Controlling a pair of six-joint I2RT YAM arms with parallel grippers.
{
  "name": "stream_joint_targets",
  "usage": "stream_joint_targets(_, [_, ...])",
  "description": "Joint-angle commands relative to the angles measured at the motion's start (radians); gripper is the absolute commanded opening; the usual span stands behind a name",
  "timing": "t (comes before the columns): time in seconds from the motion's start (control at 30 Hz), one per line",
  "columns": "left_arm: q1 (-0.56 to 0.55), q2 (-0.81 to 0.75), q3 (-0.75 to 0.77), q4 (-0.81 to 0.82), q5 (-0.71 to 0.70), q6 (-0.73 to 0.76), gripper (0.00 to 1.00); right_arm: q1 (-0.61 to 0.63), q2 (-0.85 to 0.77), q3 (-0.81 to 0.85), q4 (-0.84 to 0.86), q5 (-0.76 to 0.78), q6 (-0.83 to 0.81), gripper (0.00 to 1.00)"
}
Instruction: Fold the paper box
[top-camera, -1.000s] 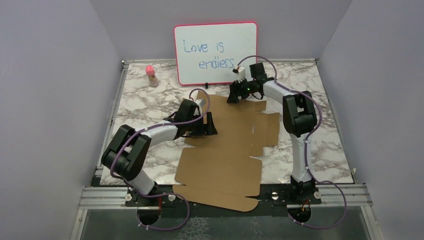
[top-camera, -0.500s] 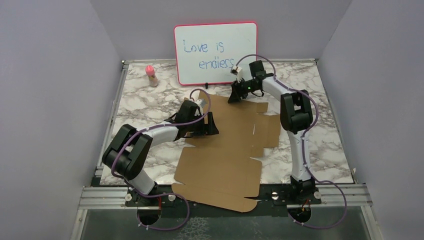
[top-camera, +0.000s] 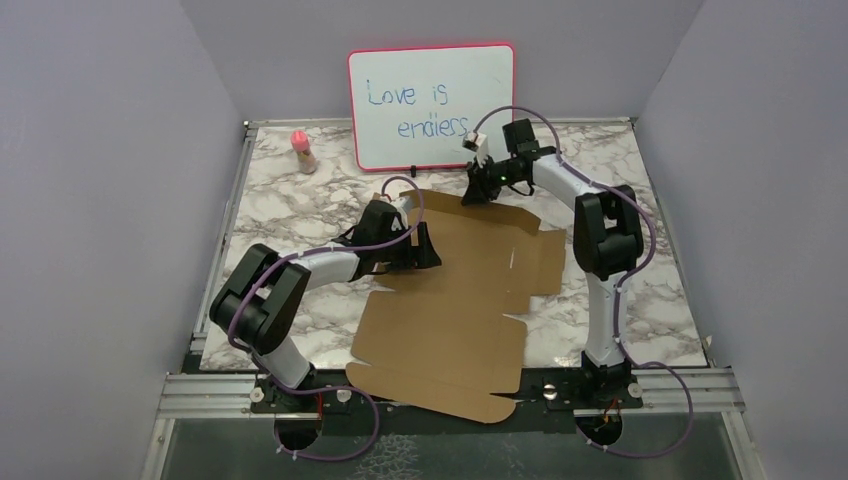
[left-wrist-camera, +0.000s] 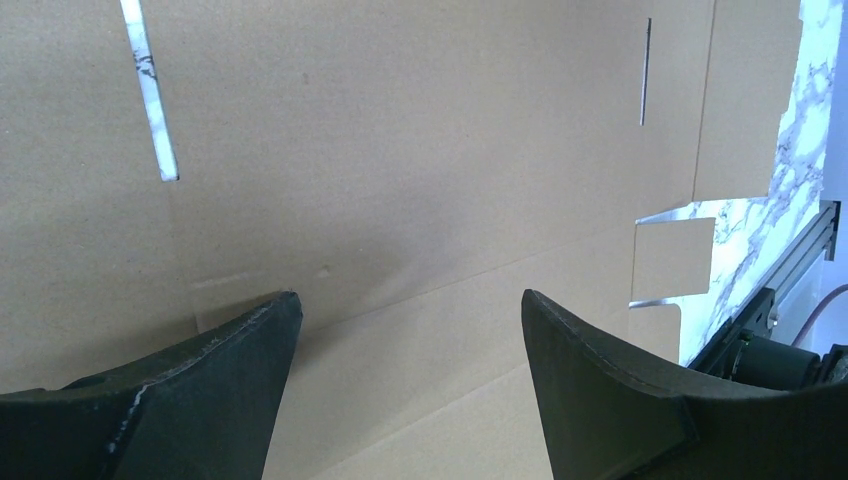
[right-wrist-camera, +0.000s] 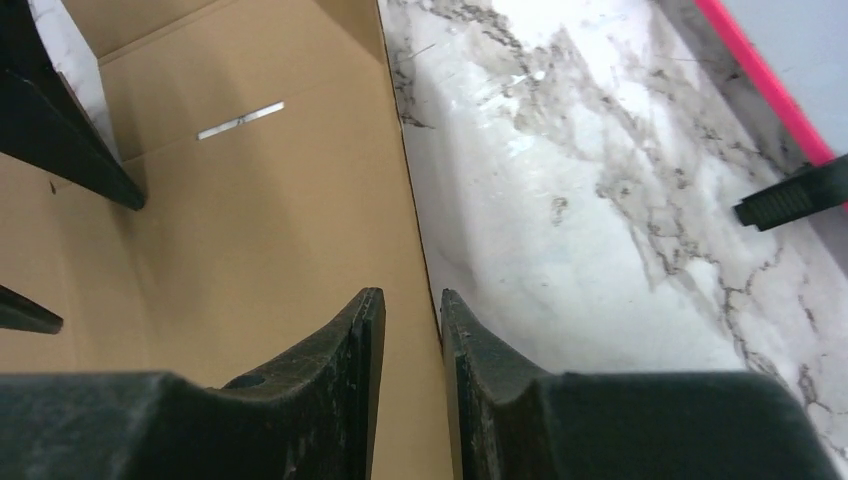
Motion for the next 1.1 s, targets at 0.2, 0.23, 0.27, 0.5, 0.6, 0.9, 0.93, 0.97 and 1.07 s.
stream_joint_targets(0.2, [-0.013, 0.081, -0.036, -0.014, -0.008, 0.001, 0.84, 0.101, -0.125, -0.175, 0.078, 0.225, -0.027, 0.3])
stream_joint_targets(0.23, [-0.014, 0.081, -0.037, -0.013, -0.008, 0.001, 0.84, 0.104, -0.132, -0.185, 0.09, 0.249, -0.03, 0.3])
stream_joint_targets(0.27, [-0.014, 0.08, -0.038, -0.013, -0.008, 0.001, 0.84, 0.107, -0.133, -0.19, 0.099, 0.272, -0.034, 0.3])
stream_joint_targets(0.5, [-0.013, 0.054, -0.025, -0.019, -0.005, 0.003, 0.84, 0.124, -0.125, -0.153, 0.086, 0.369, -0.079, 0.3])
stream_joint_targets(0.6, [-0.012, 0.047, -0.008, -0.031, -0.01, 0.009, 0.84, 0.134, -0.111, -0.13, 0.059, 0.404, -0.102, 0.27])
stream_joint_targets(0.9, [0.066, -0.02, 0.125, -0.134, 0.06, 0.024, 0.85, 0.158, -0.136, -0.07, -0.016, 0.472, -0.17, 0.06])
stream_joint_targets(0.93, [0.082, -0.04, 0.15, -0.167, 0.057, 0.037, 0.85, 0.163, -0.141, -0.065, -0.019, 0.492, -0.179, 0.04])
stream_joint_targets(0.97, [0.103, -0.056, 0.174, -0.2, 0.053, 0.051, 0.85, 0.169, -0.147, -0.062, -0.022, 0.505, -0.19, 0.03])
stream_joint_targets(1.07, [0.171, -0.117, 0.245, -0.289, 0.031, 0.109, 0.87, 0.196, -0.162, -0.063, -0.008, 0.599, -0.224, 0.01])
